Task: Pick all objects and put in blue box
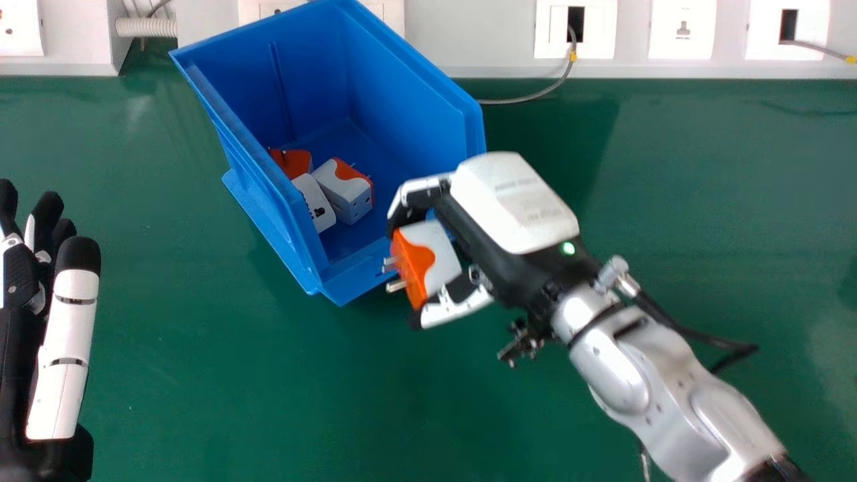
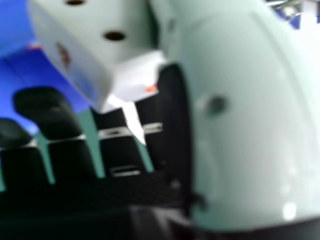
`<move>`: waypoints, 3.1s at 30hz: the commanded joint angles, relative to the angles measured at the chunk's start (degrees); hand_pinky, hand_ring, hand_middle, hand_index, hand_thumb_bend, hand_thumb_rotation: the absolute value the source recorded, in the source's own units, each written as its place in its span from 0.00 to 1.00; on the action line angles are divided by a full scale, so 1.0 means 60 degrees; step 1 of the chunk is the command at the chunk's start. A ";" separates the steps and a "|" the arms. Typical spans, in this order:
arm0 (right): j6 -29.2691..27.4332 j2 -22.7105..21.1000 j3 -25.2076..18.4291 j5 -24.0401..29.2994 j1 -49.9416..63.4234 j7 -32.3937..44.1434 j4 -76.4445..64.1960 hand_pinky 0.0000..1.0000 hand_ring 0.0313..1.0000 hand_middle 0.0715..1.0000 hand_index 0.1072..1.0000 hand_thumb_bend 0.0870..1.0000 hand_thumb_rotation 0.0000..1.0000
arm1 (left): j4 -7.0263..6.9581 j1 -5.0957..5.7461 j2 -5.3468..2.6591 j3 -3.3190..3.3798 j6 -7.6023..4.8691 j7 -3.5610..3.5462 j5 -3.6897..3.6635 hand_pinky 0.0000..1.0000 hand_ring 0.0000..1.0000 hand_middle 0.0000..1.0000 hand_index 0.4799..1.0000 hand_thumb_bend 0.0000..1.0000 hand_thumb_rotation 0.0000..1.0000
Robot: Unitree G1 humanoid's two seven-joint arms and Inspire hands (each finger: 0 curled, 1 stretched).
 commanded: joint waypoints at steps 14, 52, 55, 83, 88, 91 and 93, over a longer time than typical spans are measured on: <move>-0.0112 0.1382 0.0418 0.0018 -0.4110 -0.0961 0.4069 0.17 0.22 0.28 0.41 0.43 0.14 | -0.0189 0.0250 -0.0042 -0.0068 -0.0245 -0.0039 0.0071 1.00 1.00 1.00 1.00 0.49 0.84; 0.1857 0.2821 0.1214 0.0504 -0.6813 -0.0444 0.8143 0.26 0.37 0.47 0.44 0.46 0.01 | -0.0678 0.1302 -0.0647 -0.0246 -0.0704 0.0131 0.0150 1.00 1.00 1.00 1.00 0.49 0.85; 0.2029 0.2960 0.0750 0.1076 -0.6868 0.0046 0.8218 0.26 0.38 0.48 0.44 0.46 0.01 | -0.0650 0.1294 -0.0678 -0.0254 -0.0714 0.0175 0.0240 1.00 1.00 1.00 1.00 0.50 0.84; 0.2019 0.2870 0.1850 0.0364 -0.6240 -0.2123 0.8218 0.97 0.98 0.98 0.98 0.39 0.78 | -0.0318 0.1011 -0.0671 -0.0412 -0.0850 0.0061 0.0384 1.00 1.00 1.00 1.00 0.45 0.85; 0.1994 0.2815 0.1917 0.0324 -0.6200 -0.2064 0.8230 0.99 0.99 0.99 0.99 0.40 0.82 | -0.0138 0.0885 -0.0614 -0.0411 -0.1010 -0.0001 0.0410 1.00 1.00 1.00 1.00 0.42 0.85; 0.1980 0.2790 0.1908 0.0346 -0.6154 -0.2072 0.8206 0.99 1.00 1.00 1.00 0.40 0.83 | -0.0127 0.0853 -0.0643 -0.0450 -0.1008 0.0005 0.0382 1.00 1.00 1.00 1.00 0.41 0.86; 0.1957 0.2776 0.1886 0.0373 -0.6125 -0.2074 0.8195 0.98 1.00 1.00 1.00 0.41 0.83 | -0.0081 0.0802 -0.0648 -0.0453 -0.1015 0.0027 0.0388 1.00 1.00 1.00 1.00 0.41 0.87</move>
